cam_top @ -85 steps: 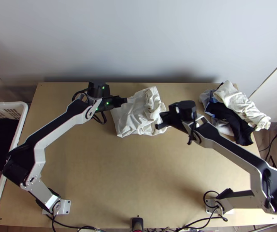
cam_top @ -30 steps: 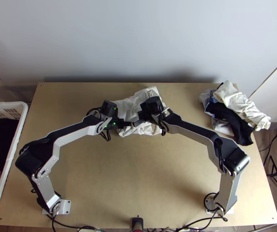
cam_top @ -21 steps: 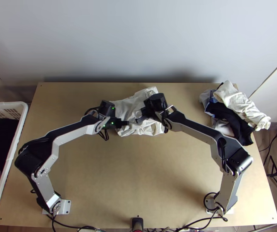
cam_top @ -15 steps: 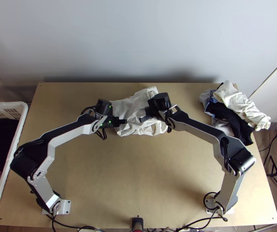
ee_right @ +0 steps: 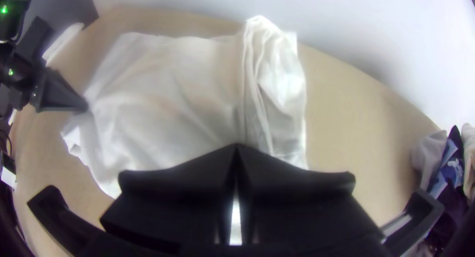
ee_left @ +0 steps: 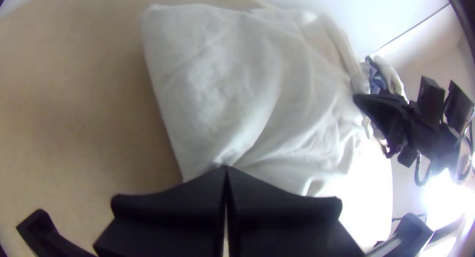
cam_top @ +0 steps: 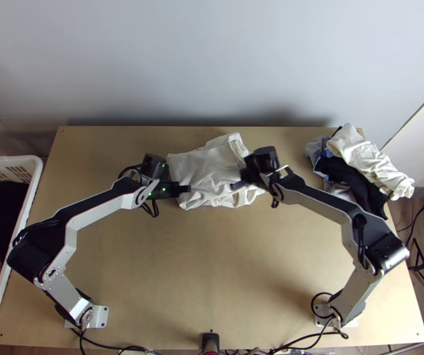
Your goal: Fold the t-shirt
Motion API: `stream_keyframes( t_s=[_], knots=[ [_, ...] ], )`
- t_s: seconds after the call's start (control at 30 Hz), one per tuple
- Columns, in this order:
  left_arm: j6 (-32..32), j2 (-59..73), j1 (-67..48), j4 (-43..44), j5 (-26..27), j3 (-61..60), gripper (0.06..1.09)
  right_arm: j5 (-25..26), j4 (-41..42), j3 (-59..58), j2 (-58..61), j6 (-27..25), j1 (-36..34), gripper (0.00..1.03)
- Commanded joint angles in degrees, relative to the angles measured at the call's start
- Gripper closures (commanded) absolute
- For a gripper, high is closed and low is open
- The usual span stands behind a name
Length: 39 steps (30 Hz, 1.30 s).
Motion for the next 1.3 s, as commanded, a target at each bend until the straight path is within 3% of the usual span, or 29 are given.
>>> stream_keyframes(
  t_s=[0.0,0.13,0.3,0.57,0.6,0.63,0.67,0.7,0.73,0.77,0.83,0.87,0.93,1.0,1.07,1.27],
  knots=[
    [0.3,-1.6,0.3,0.1,0.6,-1.9,1.05,0.2,0.1,-6.5,-5.3,-0.5,-5.7,1.0],
    [0.7,-3.6,0.8,0.0,0.8,-3.3,1.05,0.1,0.2,-11.7,-9.7,-1.2,-10.5,1.0],
    [1.2,-6.7,1.0,-0.7,0.9,-3.9,1.05,0.1,0.3,-16.8,-19.1,-1.1,-11.1,1.0],
    [0.9,-16.1,0.9,-3.6,0.9,-3.4,1.03,0.1,-1.7,-17.6,-34.6,2.1,-3.5,1.0],
    [0.8,-17.0,1.0,-4.3,0.9,-3.5,0.96,0.3,-2.1,-17.8,-35.3,1.9,-1.9,1.0],
    [0.7,-17.7,1.1,-4.5,0.9,-3.8,0.81,1.4,-2.2,-17.9,-35.6,1.2,-0.3,1.0],
    [0.6,-18.3,1.4,-4.7,0.9,-4.3,0.56,2.4,-2.4,-17.9,-35.7,0.4,1.2,0.95],
    [0.9,-18.9,1.5,-5.0,0.9,-4.6,0.35,2.9,-2.7,-18.1,-35.6,0.3,1.8,0.83],
    [1.1,-19.7,1.8,-5.0,0.8,-5.2,0.27,3.1,-2.7,-18.4,-35.1,-0.9,2.3,0.67],
    [1.2,-20.2,2.0,-4.9,0.8,-5.6,0.26,4.0,-2.5,-19.0,-34.5,-2.4,3.0,0.59],
    [2.0,-21.0,2.9,-4.9,0.8,-6.2,0.26,5.8,-1.6,-19.6,-33.1,-5.2,4.6,0.56],
    [2.5,-21.5,3.5,-4.9,0.8,-6.5,0.19,6.0,-1.4,-19.7,-32.5,-6.5,5.4,0.55],
    [4.1,-23.0,4.7,-4.9,0.9,-7.6,0.12,8.1,-1.3,-19.7,-31.6,-8.5,7.5,0.35],
    [5.3,-24.2,6.4,-4.5,0.9,-8.7,0.12,10.0,-0.9,-20.4,-29.7,-12.7,9.5,0.3],
    [5.9,-24.6,7.7,-4.7,1.1,-9.2,0.12,13.1,1.4,-21.6,-27.7,-17.9,11.7,0.18],
    [7.4,-26.2,11.4,-4.8,2.4,-10.8,0.12,18.1,7.8,-20.7,-22.2,-29.3,15.9,0.05]
  ],
)
